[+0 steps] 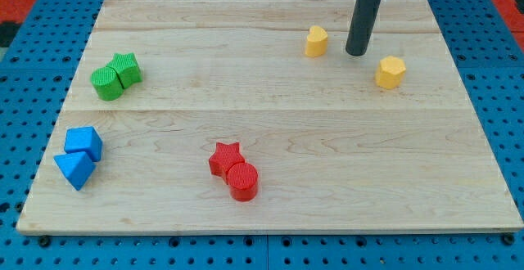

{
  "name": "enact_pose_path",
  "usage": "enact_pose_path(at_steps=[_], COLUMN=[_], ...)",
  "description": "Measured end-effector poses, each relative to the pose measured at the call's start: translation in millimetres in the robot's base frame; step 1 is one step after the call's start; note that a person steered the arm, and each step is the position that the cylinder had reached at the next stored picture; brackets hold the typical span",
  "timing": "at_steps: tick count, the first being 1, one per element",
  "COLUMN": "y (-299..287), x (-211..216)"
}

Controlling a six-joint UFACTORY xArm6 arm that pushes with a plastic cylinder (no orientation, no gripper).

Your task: Push the yellow heart towards the green star

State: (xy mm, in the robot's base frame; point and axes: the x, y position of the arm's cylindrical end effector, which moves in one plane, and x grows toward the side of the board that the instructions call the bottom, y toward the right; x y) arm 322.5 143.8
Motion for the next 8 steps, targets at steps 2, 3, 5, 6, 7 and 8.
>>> enact_pose_path(at_steps=[2, 3, 5, 6, 7, 8], y=[-27, -35, -32, -55, -99, -149], x=[-18, -25, -27, -16, -13, -15])
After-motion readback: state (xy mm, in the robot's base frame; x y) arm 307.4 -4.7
